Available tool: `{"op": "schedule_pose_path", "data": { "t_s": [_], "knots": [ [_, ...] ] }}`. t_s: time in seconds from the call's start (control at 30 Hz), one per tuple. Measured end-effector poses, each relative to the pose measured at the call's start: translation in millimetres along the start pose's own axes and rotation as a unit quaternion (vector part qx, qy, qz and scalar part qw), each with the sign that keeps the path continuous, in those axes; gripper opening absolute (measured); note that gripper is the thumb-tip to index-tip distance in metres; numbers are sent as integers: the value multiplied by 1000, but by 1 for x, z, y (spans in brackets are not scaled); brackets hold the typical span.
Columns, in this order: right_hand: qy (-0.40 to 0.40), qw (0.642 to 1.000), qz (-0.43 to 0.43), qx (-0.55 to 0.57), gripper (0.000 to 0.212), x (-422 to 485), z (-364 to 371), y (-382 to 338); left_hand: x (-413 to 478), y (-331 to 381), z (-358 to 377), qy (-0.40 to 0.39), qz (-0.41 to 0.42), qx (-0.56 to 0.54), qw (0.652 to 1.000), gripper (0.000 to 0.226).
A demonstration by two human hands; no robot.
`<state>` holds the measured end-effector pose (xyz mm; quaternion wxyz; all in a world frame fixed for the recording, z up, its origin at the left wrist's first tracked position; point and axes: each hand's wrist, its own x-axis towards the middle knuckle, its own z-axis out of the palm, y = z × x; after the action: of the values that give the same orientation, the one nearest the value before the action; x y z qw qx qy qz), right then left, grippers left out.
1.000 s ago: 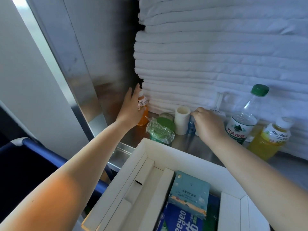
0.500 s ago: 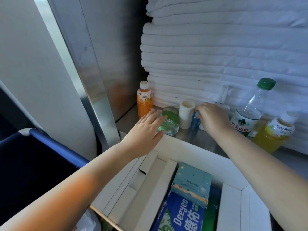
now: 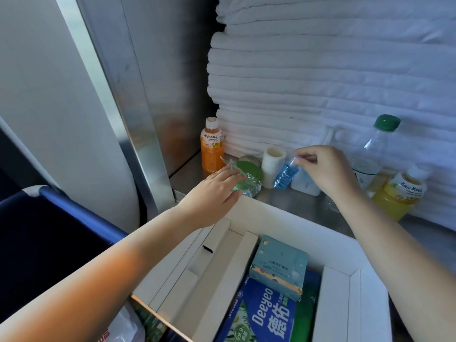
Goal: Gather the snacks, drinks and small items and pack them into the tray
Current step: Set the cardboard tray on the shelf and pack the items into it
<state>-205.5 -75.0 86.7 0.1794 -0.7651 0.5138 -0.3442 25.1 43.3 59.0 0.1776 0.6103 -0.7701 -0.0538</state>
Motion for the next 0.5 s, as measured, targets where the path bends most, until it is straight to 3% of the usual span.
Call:
{"op": "schedule_pose_path", "data": {
  "t_s": [0.3, 0.4, 0.5],
  "knots": [
    [-22, 992, -51, 111, 12, -30, -22, -38, -21, -3, -4, -40, 4, 30, 999, 47],
    [-97, 979, -65, 167, 8, -47, -23, -58, -43, -12, -8, -76, -12, -18, 997, 51],
    [-221, 953, -41, 205, 24, -63, -9, -75, -61, -16, -14, -86, -45, -76, 992, 52]
  ]
}}
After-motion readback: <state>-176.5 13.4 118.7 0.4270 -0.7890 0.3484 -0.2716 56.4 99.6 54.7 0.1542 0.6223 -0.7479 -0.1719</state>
